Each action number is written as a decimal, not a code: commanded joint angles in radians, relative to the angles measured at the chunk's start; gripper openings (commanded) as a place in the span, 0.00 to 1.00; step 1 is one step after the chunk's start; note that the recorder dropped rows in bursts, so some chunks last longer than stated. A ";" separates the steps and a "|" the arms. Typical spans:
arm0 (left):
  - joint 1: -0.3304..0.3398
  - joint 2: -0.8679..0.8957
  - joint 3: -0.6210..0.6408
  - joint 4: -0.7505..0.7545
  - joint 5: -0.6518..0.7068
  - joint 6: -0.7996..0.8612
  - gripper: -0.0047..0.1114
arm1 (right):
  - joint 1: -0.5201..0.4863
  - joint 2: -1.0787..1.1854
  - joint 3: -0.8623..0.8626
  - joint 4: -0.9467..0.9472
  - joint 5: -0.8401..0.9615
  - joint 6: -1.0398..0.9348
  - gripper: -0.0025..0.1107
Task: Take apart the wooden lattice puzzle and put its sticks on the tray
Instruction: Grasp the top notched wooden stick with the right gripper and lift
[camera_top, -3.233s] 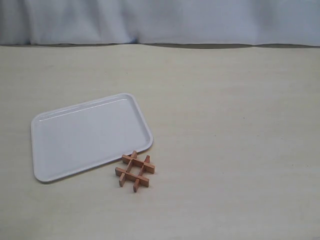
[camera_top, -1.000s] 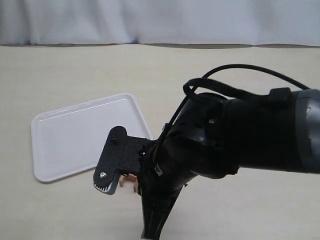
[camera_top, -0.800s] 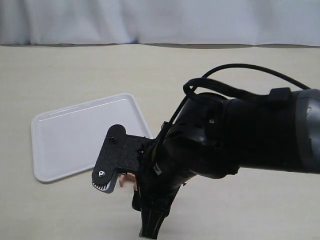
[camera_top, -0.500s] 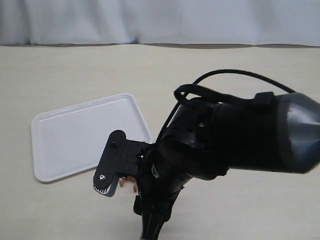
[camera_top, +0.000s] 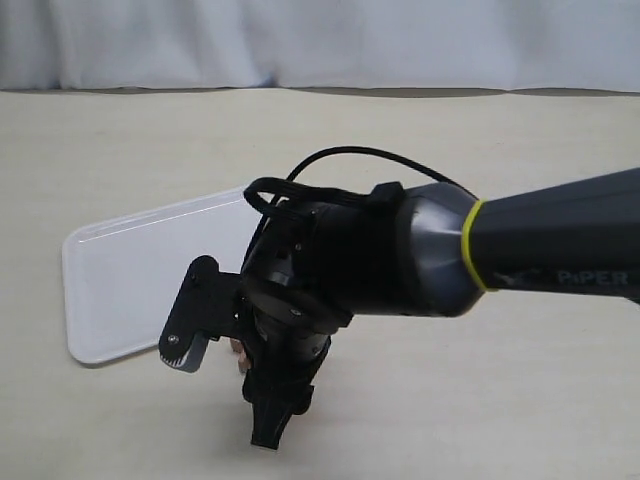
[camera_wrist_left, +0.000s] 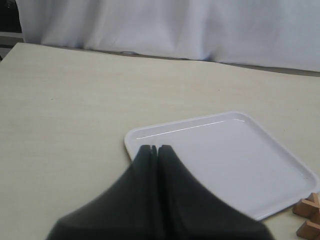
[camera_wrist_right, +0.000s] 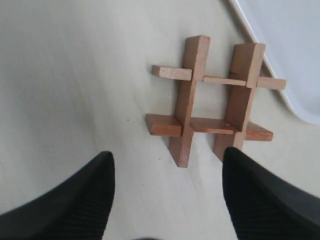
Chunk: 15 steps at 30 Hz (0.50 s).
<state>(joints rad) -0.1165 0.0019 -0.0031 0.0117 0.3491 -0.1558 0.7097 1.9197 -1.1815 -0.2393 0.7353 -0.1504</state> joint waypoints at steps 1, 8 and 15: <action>0.000 -0.002 0.003 0.004 -0.003 -0.003 0.04 | -0.003 0.009 -0.004 -0.016 0.005 0.014 0.55; 0.000 -0.002 0.003 0.004 -0.003 -0.003 0.04 | -0.034 0.011 -0.004 -0.011 -0.042 0.016 0.55; 0.000 -0.002 0.003 0.004 -0.003 -0.003 0.04 | -0.034 0.027 -0.002 0.010 -0.049 0.024 0.55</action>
<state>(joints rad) -0.1165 0.0019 -0.0031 0.0117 0.3491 -0.1558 0.6808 1.9359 -1.1815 -0.2431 0.6883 -0.1330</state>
